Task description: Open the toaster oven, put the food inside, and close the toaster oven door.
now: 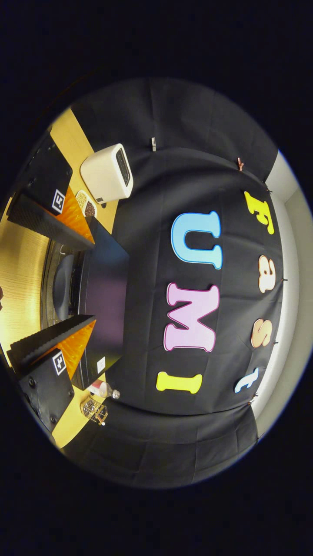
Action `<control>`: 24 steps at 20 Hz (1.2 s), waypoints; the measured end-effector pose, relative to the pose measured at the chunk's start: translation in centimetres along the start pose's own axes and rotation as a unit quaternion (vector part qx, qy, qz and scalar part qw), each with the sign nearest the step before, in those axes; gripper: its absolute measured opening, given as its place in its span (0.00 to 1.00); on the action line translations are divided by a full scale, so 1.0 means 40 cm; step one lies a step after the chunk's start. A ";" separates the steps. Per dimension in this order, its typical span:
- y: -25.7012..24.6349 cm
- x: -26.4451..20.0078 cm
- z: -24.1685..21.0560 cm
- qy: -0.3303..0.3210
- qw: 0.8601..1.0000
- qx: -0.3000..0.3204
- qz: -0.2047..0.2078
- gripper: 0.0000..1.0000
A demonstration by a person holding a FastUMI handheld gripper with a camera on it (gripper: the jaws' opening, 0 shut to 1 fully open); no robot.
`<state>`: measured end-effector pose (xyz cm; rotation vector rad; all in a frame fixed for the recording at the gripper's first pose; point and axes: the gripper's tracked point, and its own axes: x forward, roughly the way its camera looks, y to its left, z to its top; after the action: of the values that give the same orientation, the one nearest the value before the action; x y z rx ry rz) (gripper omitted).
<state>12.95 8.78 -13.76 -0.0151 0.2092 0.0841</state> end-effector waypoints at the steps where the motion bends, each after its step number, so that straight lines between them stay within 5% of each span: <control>1: -0.005 0.020 -0.013 0.005 1.000 -0.001 -0.005 0.98; 14: -0.030 0.106 -0.132 0.104 0.993 0.046 -0.037 0.99; 24: -0.011 -0.015 -0.187 0.149 0.988 0.043 -0.019 1.00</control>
<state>10.85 8.12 -20.95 0.0555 0.5116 0.0333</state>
